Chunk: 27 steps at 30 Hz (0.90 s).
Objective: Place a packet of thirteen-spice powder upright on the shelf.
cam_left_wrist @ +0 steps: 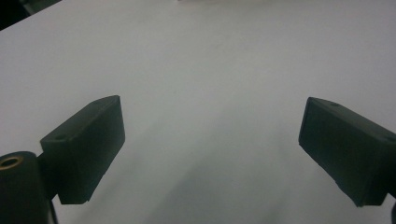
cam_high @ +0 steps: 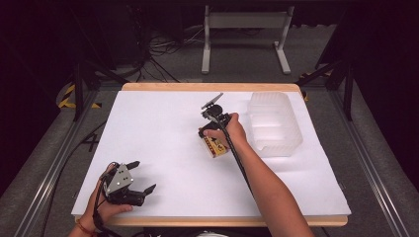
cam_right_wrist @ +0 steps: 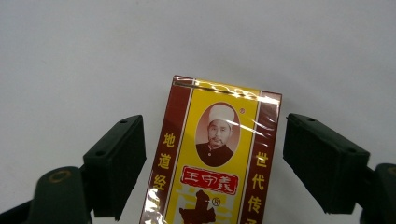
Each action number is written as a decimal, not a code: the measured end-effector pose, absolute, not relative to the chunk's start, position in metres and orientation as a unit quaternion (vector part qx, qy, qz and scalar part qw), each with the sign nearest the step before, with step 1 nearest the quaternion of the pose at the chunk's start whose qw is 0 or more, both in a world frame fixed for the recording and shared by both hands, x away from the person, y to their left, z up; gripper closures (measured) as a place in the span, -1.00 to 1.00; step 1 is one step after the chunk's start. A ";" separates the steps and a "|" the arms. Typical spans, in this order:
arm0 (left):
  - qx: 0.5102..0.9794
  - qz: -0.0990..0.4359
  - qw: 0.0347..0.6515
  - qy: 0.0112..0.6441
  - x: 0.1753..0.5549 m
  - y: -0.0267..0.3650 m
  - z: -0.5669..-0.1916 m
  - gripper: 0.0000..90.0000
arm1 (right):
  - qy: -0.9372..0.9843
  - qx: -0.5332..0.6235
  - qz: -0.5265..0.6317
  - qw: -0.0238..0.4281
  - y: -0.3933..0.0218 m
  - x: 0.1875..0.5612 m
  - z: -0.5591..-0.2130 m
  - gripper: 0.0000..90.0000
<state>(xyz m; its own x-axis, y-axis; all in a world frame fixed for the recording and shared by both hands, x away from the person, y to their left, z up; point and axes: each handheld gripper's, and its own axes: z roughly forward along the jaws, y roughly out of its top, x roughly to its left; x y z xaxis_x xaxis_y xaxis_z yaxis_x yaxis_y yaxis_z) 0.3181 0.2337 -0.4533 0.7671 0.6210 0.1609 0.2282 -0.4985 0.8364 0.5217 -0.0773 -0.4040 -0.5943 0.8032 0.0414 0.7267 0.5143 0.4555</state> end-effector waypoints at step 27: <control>0.842 0.224 0.424 0.245 0.316 0.232 -0.454 -0.83 | 0.859 0.468 0.194 0.077 -0.067 0.540 -0.419 -0.39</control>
<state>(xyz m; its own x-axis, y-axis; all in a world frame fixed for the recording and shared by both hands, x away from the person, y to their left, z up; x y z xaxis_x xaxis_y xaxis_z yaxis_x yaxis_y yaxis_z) 0.3158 0.2320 -0.4545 0.7797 0.6024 0.1705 0.2215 -0.5202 0.8249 0.5396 -0.0667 -0.4188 -0.5492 0.8342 0.0494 0.7745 0.4860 0.4049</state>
